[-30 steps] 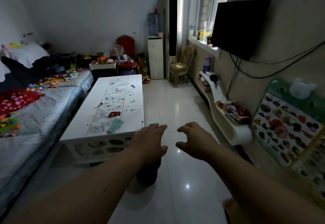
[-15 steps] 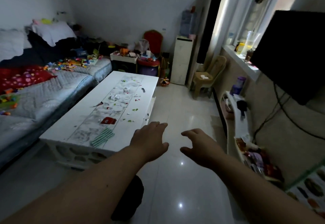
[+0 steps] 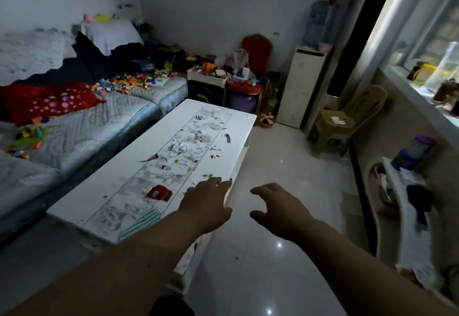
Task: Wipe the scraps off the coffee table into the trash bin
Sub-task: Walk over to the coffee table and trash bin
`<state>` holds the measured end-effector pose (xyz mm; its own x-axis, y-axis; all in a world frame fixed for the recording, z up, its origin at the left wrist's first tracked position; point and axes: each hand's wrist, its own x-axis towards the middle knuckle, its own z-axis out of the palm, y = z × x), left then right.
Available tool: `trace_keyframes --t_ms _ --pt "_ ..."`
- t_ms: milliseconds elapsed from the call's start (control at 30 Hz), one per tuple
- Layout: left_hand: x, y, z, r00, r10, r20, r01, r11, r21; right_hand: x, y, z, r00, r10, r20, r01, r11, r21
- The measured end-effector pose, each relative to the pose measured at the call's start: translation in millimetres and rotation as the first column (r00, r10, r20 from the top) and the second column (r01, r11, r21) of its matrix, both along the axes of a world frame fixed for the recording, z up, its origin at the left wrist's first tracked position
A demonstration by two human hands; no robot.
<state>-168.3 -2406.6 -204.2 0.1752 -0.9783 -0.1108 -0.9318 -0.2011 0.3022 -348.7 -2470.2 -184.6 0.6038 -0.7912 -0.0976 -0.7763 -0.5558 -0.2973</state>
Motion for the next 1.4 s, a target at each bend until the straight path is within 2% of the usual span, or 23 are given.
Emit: trace_keyframes --t_ms 100,267,433,533,667,833,1000,1167,1267,1400 --pt "20.7 -39.9 -3.6 0.999 0.027 0.030 -0.028 1.000 0.006 24.2 -53.4 -2.8 0.998 0.056 0.005 -0.056 0.998 0.018" --pt "50.6 -91.2 -12.8 0.986 0.118 0.122 -0.124 0.991 0.041 73.6 -142.0 -10.3 0.970 0.241 -0.029 -0.240 0.970 0.023" --pt "69.2 -126.4 -19.1 0.923 0.379 0.062 -0.383 0.922 0.054 132.2 -215.5 -23.4 0.863 0.498 -0.085 -0.495 0.867 0.060" --pt "78.5 -129.9 -21.0 0.823 0.568 -0.029 -0.566 0.823 0.054 163.5 -241.6 -27.9 0.762 0.635 -0.130 -0.629 0.773 0.086" --pt "81.8 -109.1 -29.0 0.643 0.756 -0.127 -0.754 0.653 0.073 208.9 -247.9 -40.6 0.613 0.778 -0.136 -0.772 0.627 0.107" --pt "84.2 -57.0 -57.0 0.429 0.886 -0.176 -0.886 0.451 0.112 256.0 -202.4 -71.2 0.403 0.907 -0.120 -0.899 0.417 0.135" --pt "88.3 -12.5 -83.4 0.291 0.937 -0.194 -0.940 0.317 0.124 289.8 -154.5 -100.0 0.186 0.964 -0.192 -0.980 0.195 0.034" --pt "79.9 24.2 -116.7 0.122 0.974 -0.189 -0.958 0.165 0.235 320.3 -123.6 -134.0 0.075 0.978 -0.197 -0.993 0.092 0.078" --pt "71.0 43.2 -146.6 0.000 0.967 -0.253 -0.949 0.080 0.305 331.7 -111.5 -165.3 0.056 0.977 -0.205 -0.985 0.088 0.149" --pt "51.1 65.9 -198.9 -0.128 0.956 -0.265 -0.932 -0.025 0.361 340.3 -100.0 -225.7 0.029 0.971 -0.236 -0.978 0.076 0.193"
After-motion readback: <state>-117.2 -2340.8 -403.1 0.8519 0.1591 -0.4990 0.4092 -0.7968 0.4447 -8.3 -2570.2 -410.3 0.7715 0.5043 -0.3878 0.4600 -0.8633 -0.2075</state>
